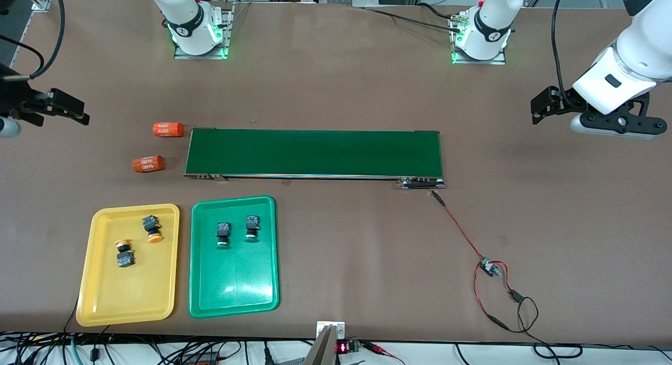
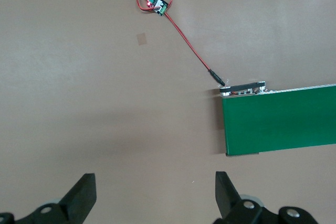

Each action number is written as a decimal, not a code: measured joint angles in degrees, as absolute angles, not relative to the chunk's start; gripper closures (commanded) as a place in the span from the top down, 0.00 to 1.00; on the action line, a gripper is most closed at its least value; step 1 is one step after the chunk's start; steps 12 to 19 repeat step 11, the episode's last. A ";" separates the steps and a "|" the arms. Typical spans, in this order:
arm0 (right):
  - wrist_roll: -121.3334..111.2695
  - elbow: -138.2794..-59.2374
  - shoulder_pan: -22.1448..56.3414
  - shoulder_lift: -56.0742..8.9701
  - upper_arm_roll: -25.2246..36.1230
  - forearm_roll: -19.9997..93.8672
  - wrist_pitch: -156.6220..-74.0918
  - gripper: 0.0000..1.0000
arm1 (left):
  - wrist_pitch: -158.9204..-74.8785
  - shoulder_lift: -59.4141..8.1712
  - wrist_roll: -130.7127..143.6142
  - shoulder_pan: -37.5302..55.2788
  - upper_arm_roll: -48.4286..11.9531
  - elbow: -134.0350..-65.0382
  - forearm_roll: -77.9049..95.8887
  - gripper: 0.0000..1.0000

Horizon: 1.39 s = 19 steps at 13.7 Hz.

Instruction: Sort buttons by color to trays

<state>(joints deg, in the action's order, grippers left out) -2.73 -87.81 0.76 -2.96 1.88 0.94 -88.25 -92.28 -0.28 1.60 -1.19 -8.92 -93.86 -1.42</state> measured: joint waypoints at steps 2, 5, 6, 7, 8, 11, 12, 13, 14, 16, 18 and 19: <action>-2.70 -89.10 0.76 -1.85 1.80 0.92 -88.21 1.00 | -92.28 -0.28 1.60 -1.19 -8.92 -93.86 -1.42 1.00; -2.70 -89.74 0.76 -1.58 1.64 0.90 -88.07 1.00 | -92.28 -0.28 1.60 -1.19 -8.92 -93.86 -1.42 1.00; -2.70 -89.74 0.77 -1.57 1.49 0.90 -88.06 1.00 | -92.28 -0.28 1.60 -1.19 -8.92 -93.86 -1.42 1.00; -2.70 -89.74 0.79 -1.58 1.35 0.90 -88.06 1.00 | -92.28 -0.28 1.60 -1.19 -8.92 -93.86 -1.42 1.00; -2.70 -89.74 0.79 -1.58 1.24 0.89 -88.06 1.00 | -92.28 -0.28 1.60 -1.19 -8.92 -93.86 -1.42 1.00; -2.70 -89.74 0.79 -1.57 1.23 0.82 -88.06 1.00 | -92.28 -0.28 1.60 -1.20 -8.92 -93.86 -1.42 1.00; -2.70 -89.74 0.79 -1.57 1.23 0.82 -88.06 1.00 | -92.28 -0.28 1.60 -1.20 -8.92 -93.86 -1.42 1.00; -2.70 -89.74 0.79 -1.57 1.23 0.82 -88.06 1.00 | -92.28 -0.28 1.60 -1.20 -8.92 -93.86 -1.42 1.00; -2.70 -89.74 0.79 -1.57 1.23 0.82 -88.06 1.00 | -92.28 -0.28 1.60 -1.20 -8.92 -93.86 -1.42 1.00; -2.70 -89.74 0.79 -1.57 1.23 0.82 -88.06 1.00 | -92.28 -0.28 1.60 -1.20 -8.92 -93.86 -1.42 1.00; -2.70 -89.74 0.79 -1.57 1.23 0.82 -88.06 1.00 | -92.28 -0.28 1.60 -1.20 -8.92 -93.86 -1.42 1.00; -2.70 -89.74 0.79 -1.57 1.23 0.82 -88.06 1.00 | -92.28 -0.28 1.60 -1.20 -8.92 -93.86 -1.42 1.00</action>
